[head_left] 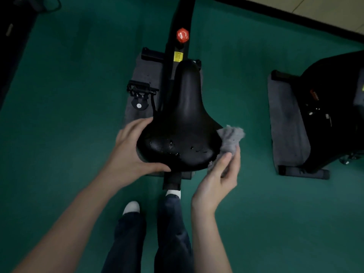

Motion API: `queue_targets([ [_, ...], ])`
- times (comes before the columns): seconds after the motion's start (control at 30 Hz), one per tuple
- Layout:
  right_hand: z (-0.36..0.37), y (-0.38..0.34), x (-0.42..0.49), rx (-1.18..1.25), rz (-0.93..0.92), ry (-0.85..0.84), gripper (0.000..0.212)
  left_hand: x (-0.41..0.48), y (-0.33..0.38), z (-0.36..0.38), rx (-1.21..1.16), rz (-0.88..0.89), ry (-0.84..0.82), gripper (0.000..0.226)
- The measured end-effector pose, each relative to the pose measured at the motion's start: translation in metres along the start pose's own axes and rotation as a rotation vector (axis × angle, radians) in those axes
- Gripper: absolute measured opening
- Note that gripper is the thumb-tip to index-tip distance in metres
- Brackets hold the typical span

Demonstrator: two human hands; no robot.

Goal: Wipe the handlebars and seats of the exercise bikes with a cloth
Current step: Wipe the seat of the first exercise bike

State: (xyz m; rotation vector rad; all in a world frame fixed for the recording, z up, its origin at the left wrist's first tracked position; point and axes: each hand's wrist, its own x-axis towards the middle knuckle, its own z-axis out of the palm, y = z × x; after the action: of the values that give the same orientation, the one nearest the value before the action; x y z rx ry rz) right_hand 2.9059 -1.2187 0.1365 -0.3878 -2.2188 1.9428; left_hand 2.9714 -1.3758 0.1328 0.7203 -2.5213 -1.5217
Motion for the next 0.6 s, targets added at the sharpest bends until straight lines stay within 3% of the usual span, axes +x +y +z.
queue_targets([
  [0.1,0.013,-0.005,-0.014,-0.019,-0.112,0.073,0.031,0.003,-0.007,-0.009,0.004,0.038,-0.057,0.108],
  [0.27,0.008,-0.005,0.018,-0.063,-0.108,0.103,0.027,0.006,-0.011,-0.01,0.029,0.086,-0.068,0.108],
  [0.5,0.022,0.005,-0.019,-0.368,-0.705,-0.138,0.026,0.007,-0.016,-0.009,0.035,0.15,-0.045,0.108],
  [0.6,0.01,0.009,-0.013,-0.452,-0.819,-0.218,0.029,0.007,-0.015,-0.01,0.03,0.136,-0.05,0.109],
])
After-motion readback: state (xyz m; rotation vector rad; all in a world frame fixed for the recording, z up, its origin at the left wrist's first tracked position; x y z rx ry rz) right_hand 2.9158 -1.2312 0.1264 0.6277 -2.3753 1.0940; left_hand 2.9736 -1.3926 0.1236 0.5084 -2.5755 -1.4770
